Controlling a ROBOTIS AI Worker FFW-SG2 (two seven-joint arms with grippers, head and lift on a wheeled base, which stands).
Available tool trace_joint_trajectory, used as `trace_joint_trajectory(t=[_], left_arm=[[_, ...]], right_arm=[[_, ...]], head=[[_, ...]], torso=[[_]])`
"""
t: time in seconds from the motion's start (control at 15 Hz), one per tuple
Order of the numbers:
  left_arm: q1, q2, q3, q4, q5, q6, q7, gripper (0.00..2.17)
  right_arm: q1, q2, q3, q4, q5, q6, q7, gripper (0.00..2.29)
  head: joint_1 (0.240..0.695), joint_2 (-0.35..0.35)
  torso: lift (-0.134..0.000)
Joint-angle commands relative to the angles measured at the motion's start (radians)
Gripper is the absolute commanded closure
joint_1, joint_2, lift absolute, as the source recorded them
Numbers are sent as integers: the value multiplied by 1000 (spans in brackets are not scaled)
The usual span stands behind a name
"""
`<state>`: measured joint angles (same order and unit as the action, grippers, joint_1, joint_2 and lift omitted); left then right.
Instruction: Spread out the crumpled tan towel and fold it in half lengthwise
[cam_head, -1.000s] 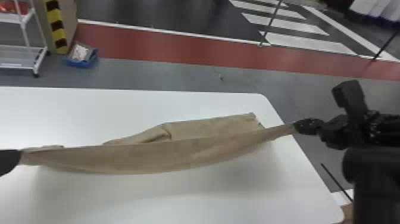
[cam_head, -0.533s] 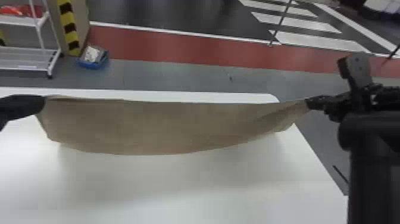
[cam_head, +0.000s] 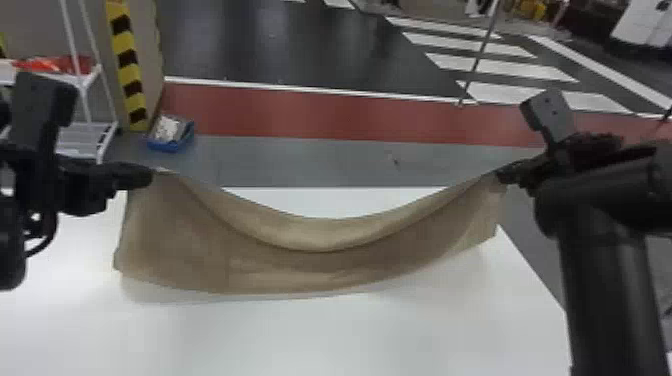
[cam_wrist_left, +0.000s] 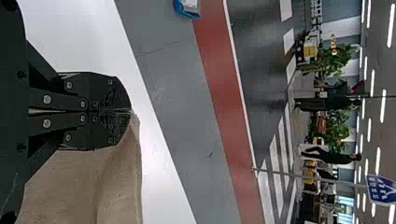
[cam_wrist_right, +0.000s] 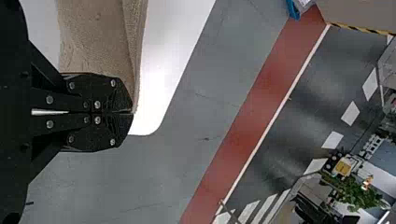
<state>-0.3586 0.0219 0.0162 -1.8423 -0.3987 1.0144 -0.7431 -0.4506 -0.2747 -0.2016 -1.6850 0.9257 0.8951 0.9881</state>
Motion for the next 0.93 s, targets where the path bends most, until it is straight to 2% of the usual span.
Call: trace_joint_trajectory(t=[0.0, 0.2, 0.27, 0.4, 0.47, 0.53, 0.6, 0.67, 0.73, 0.8, 0.87], left_arm=[[-112, -4, -22, 127, 4, -55, 33, 1791], [-310, -11, -16, 347, 9, -150, 80, 1791], [-368, -10, -10, 385, 6, -159, 91, 1791], [-421, -8, 21, 382, -2, -159, 84, 1791], [-444, -2, 44, 379, 0, -159, 73, 1791], [-448, 7, 71, 376, 9, -159, 62, 1791], [-419, 9, 100, 350, 9, -168, 45, 1791], [-359, 12, 94, 295, -2, -168, 42, 1791], [-296, 12, 79, 245, -14, -168, 44, 1791], [-206, 15, 65, 189, -14, -168, 45, 1791], [-76, 35, 82, 87, 4, -199, 33, 1791]], right_arm=[[-83, 9, 37, 61, 24, 0, -39, 1180], [-227, 48, 63, 140, 71, 9, -100, 1180], [-278, 49, 62, 142, 73, 28, -115, 1180], [-355, 39, 50, 140, 61, 111, -114, 1180], [-373, 23, 48, 136, 45, 129, -105, 1180], [-365, 8, 47, 130, 35, 129, -100, 1180], [-324, -11, 48, 110, 5, 126, -91, 1180], [-260, -54, 37, 90, -47, 98, -88, 1180], [-200, -75, 7, 87, -85, 34, -88, 1180], [-108, -80, -30, 47, -130, -6, -83, 1180], [26, -73, -56, -85, -142, 18, -55, 1180]], head=[[571, -250], [499, -239], [473, -235], [418, -223], [357, -216], [336, -216], [315, -214], [304, -211], [300, -207], [331, -207], [356, -213]], torso=[[-125], [-125], [-125], [-125], [-125], [-125], [-125], [-125], [-125], [-125], [-125]])
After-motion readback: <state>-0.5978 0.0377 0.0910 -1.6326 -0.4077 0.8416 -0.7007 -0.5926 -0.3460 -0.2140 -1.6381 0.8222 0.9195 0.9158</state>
